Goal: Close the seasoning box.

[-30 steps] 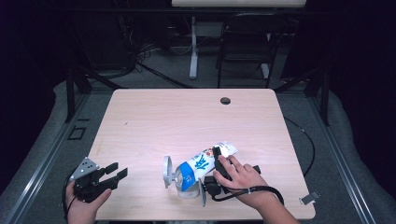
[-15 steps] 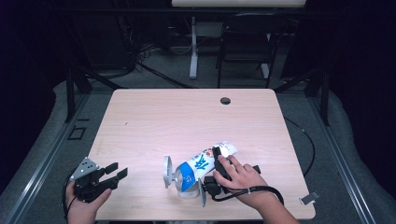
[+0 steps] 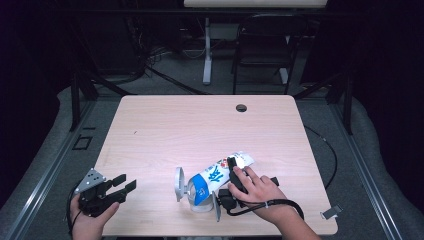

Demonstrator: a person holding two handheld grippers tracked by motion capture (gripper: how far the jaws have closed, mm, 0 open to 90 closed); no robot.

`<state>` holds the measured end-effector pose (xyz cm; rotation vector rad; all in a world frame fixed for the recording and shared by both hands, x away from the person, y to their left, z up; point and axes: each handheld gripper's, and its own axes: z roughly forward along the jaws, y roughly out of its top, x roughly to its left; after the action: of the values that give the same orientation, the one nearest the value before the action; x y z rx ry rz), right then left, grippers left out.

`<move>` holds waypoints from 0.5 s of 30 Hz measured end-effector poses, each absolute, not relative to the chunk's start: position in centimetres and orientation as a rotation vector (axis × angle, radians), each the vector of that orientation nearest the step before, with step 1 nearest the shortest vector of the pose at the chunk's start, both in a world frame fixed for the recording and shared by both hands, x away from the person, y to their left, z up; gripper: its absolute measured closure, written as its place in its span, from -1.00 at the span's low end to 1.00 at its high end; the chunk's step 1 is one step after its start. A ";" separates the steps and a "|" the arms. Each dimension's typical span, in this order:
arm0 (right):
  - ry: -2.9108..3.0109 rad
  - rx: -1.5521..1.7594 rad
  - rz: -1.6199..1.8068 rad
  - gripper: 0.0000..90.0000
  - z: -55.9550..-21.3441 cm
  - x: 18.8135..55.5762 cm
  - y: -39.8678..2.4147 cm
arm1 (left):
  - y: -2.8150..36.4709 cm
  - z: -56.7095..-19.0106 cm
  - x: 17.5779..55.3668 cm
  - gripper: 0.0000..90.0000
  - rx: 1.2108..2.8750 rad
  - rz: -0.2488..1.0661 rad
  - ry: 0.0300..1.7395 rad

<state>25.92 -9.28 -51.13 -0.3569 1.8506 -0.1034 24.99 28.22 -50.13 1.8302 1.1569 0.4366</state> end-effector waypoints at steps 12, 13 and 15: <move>1.849 -0.363 -0.097 0.03 -51.1 26.0 -9.3 | 28.2 -50.1 25.0 0.15 1.826 0.440 1.158; 1.849 -0.364 -0.098 0.03 -51.1 25.9 -9.3 | 28.2 -50.1 25.0 0.15 1.826 0.440 1.158; 1.844 -0.367 -0.109 0.04 -51.1 25.9 -9.2 | 28.2 -50.1 25.0 0.15 1.826 0.441 1.159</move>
<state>25.91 -9.25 -51.10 -0.3670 1.8437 -0.1088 24.99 28.24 -50.14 1.8263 1.1592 0.4407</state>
